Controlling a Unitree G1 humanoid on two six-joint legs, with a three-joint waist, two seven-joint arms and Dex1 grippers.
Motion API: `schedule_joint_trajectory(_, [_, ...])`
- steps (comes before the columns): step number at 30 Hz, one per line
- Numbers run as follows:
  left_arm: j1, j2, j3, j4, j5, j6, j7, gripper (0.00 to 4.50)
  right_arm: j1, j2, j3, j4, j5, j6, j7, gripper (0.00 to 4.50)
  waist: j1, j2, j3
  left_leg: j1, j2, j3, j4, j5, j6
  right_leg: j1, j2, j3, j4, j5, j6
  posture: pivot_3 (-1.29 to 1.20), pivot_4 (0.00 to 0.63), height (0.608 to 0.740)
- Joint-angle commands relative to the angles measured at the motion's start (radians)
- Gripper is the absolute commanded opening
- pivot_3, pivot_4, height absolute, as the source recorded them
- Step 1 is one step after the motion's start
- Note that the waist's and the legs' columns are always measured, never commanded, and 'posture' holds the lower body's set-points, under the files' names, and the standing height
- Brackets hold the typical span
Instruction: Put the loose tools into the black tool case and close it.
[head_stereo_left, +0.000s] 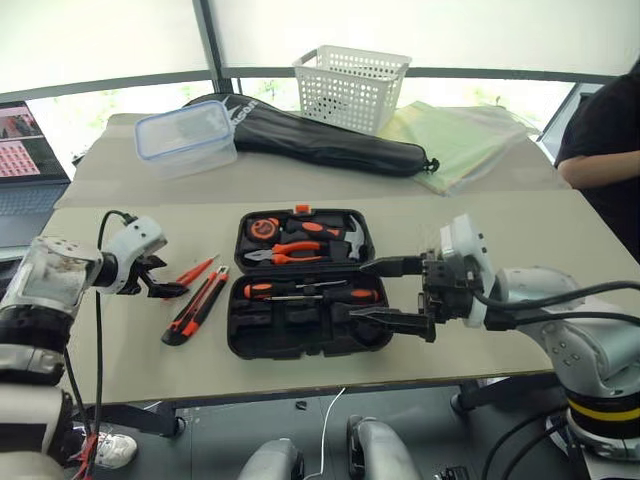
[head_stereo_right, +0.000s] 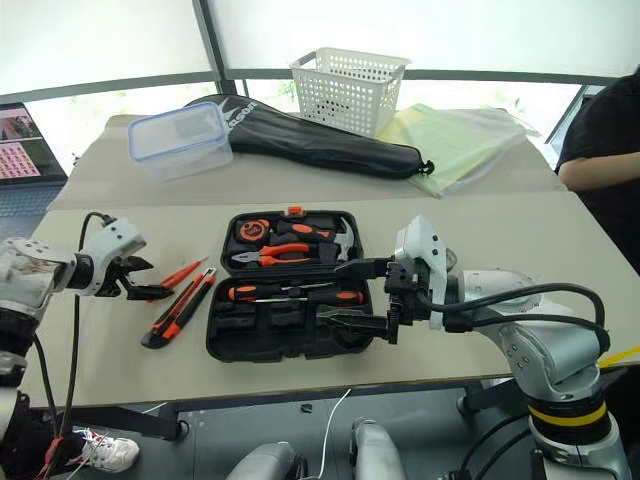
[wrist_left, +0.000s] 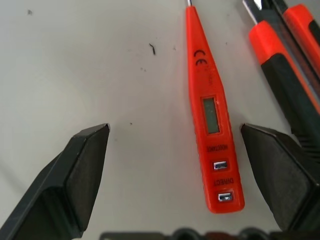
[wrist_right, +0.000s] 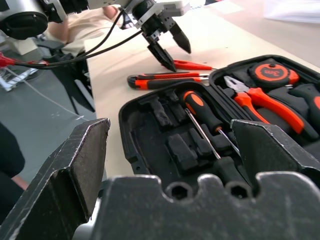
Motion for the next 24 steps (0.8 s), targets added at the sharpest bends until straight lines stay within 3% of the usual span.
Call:
schedule_joint_trajectory(1, [-0.031, -0.021, -0.027, 0.094, 0.047, -0.108, -0.032, 3.44, 0.021, -0.019, -0.047, -0.048, 0.014, -0.031, -0.029, 4.5, 0.003, 0.0, 0.0, 0.0, 0.0, 0.0, 0.0, 0.0, 0.0, 0.0, 0.0, 0.0, 0.0, 0.0, 0.0, 0.0, 0.15, 0.74])
schedule_joint_trajectory(5, [-0.052, -0.042, -0.019, 0.173, 0.069, -0.157, -0.015, 1.95, 0.04, -0.031, -0.06, -0.052, 0.021, -0.037, -0.045, 4.5, 0.006, 0.0, 0.0, 0.001, 0.0, 0.0, 0.003, 0.0, 0.0, 0.002, -0.001, 0.003, -0.001, 0.0, 0.0, 0.0, 0.15, 0.74])
schedule_joint_trajectory(10, [-0.06, -0.04, 0.056, 0.19, 0.012, -0.258, -0.031, 0.48, 0.062, -0.055, -0.088, -0.054, 0.027, -0.038, -0.052, 4.5, 0.007, 0.0, 0.0, 0.002, 0.002, 0.0, 0.004, 0.0, 0.0, 0.003, -0.001, 0.005, 0.001, 0.0, 0.0, 0.0, 0.15, 0.74])
schedule_joint_trajectory(13, [-0.069, -0.025, 0.11, 0.146, -0.048, -0.315, -0.104, 0.44, 0.083, -0.097, -0.092, -0.046, 0.012, -0.034, -0.039, 4.5, 0.009, 0.0, 0.0, 0.0, 0.002, -0.001, 0.005, 0.0, 0.0, 0.001, -0.001, 0.004, 0.001, 0.0, 0.0, 0.0, 0.15, 0.74])
schedule_joint_trajectory(16, [-0.08, -0.009, 0.166, -0.11, -0.206, -0.194, -0.273, 0.44, 0.119, -0.151, -0.089, -0.04, 0.007, -0.041, 0.003, 4.5, 0.011, -0.001, 0.0, -0.009, 0.002, -0.002, 0.012, -0.001, 0.002, -0.003, 0.0, 0.002, 0.002, 0.001, 0.0, 0.0, 0.15, 0.74])
schedule_joint_trajectory(20, [0.028, 0.008, 0.093, -0.47, -0.245, -0.097, -0.345, 0.44, 0.114, -0.153, -0.061, -0.026, -0.031, -0.073, -0.013, 4.5, 0.013, -0.001, 0.0, -0.015, -0.001, -0.002, 0.017, -0.002, 0.004, -0.008, -0.001, -0.002, 0.001, 0.003, 0.004, 0.0, 0.15, 0.74])
schedule_joint_trajectory(24, [0.086, -0.028, 0.01, -0.648, -0.22, 0.033, -0.293, 0.44, 0.117, -0.168, -0.021, -0.024, -0.072, -0.105, 0.003, 4.5, 0.012, -0.001, 0.0, -0.009, -0.002, -0.001, 0.016, -0.003, 0.005, -0.002, -0.002, 0.001, -0.001, 0.004, 0.005, 0.0, 0.15, 0.74])
